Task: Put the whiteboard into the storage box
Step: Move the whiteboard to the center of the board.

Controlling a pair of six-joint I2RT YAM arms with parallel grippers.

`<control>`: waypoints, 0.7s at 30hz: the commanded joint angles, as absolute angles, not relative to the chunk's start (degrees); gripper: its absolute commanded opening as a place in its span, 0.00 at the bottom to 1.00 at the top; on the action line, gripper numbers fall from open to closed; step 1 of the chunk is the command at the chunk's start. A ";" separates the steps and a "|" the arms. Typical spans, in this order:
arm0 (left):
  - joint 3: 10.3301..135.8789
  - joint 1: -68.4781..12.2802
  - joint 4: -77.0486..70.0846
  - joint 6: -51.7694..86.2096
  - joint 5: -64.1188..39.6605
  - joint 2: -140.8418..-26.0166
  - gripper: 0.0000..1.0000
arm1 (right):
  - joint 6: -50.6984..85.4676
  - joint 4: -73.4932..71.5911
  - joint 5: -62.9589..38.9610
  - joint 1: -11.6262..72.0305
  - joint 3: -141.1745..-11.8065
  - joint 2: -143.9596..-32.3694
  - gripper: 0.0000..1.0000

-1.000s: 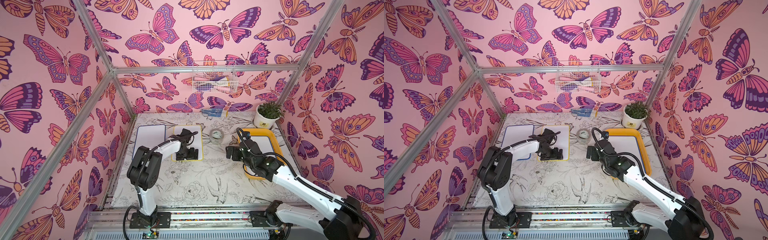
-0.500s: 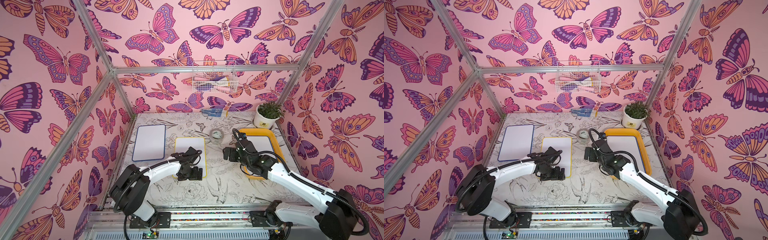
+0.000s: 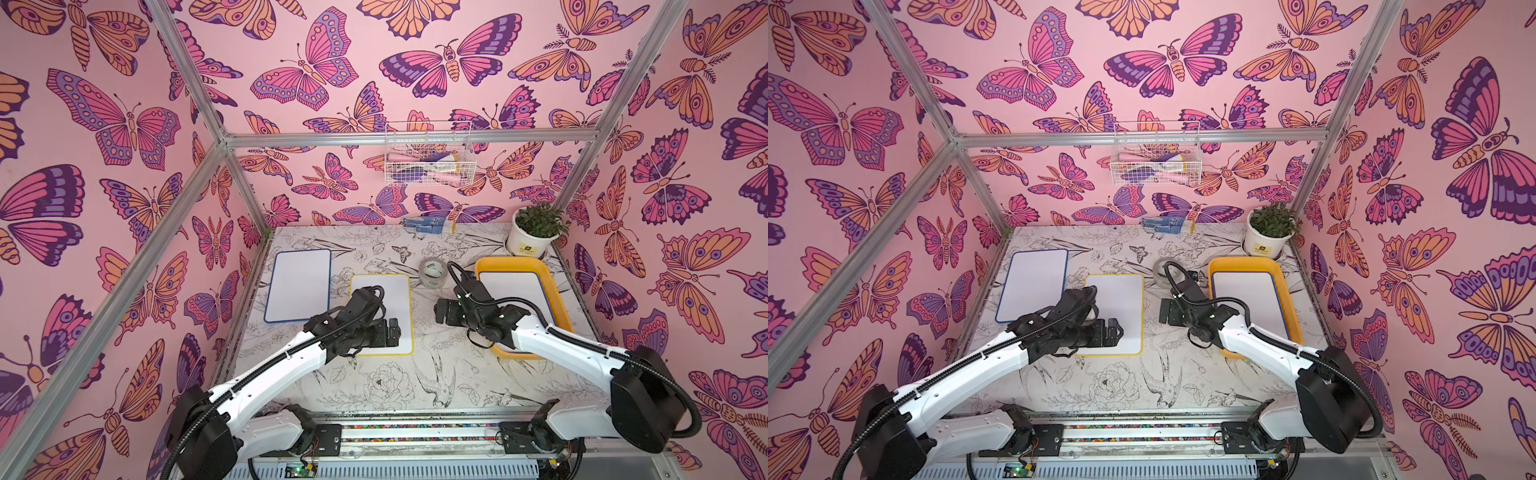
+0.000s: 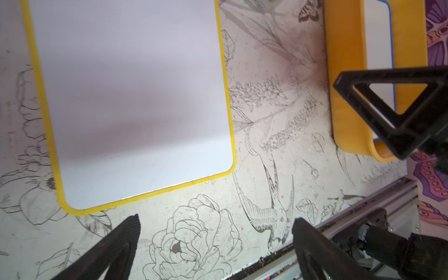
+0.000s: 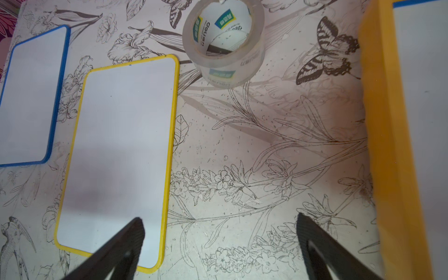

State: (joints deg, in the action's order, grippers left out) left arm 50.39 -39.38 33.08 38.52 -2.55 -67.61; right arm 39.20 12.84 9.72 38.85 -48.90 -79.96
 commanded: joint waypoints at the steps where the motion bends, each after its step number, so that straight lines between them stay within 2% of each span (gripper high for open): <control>1: 50.80 -36.93 34.98 36.81 0.67 -68.55 1.00 | 41.26 10.49 7.75 39.48 -50.88 -82.33 1.00; 11: 50.30 -27.69 33.44 35.88 1.24 -75.99 1.00 | 45.54 8.21 5.68 41.92 -54.36 -90.97 1.00; 21: 48.05 -22.98 21.42 34.80 -1.85 -82.35 1.00 | 52.94 0.62 15.52 48.22 -54.16 -97.35 1.00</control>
